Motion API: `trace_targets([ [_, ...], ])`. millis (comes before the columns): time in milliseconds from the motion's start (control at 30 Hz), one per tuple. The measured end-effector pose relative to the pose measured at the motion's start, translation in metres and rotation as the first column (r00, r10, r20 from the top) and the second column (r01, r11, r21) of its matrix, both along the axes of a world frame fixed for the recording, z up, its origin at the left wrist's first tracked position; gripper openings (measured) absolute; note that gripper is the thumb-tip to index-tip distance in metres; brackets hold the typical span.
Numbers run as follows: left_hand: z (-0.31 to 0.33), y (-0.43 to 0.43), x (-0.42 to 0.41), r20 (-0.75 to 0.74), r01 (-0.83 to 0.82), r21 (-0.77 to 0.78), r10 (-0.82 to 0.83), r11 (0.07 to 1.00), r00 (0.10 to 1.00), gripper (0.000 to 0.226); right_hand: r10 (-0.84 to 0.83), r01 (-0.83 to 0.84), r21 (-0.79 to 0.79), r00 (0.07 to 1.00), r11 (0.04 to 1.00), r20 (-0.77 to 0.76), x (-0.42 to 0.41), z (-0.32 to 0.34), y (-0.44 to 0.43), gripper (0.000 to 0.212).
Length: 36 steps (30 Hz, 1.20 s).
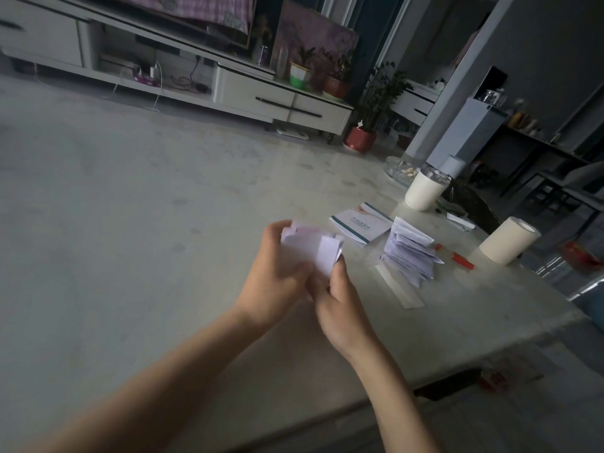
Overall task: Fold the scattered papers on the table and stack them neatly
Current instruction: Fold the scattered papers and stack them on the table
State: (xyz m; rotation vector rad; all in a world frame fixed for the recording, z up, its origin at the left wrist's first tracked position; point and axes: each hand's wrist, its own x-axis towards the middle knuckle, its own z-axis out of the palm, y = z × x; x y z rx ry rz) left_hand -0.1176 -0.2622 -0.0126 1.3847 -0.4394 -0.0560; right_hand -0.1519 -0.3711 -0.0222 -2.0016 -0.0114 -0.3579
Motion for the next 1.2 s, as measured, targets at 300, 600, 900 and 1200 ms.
trace_targets([
  [300,-0.004,0.003,0.008,-0.174,0.027,-0.090,-0.043,0.996,0.984,0.026,-0.626,0.645,-0.199,0.764,0.738,0.154,-0.012,0.017,-0.093,0.010],
  [600,0.001,0.001,0.006,-0.515,0.080,-0.158,-0.151,0.984,0.844,0.029,-0.647,0.541,-0.362,0.685,0.759,-0.335,-0.006,0.006,-0.141,0.025],
  [900,-0.001,-0.001,0.005,-0.507,0.111,-0.227,-0.215,0.968,0.834,0.016,-0.167,0.185,0.246,0.982,0.951,-0.094,-0.021,0.054,-0.010,0.023],
  [1200,0.007,0.001,0.006,-0.594,0.104,-0.384,-0.332,0.918,0.733,0.033,-0.490,0.540,-0.364,0.842,0.759,0.227,-0.003,0.004,0.028,0.029],
])
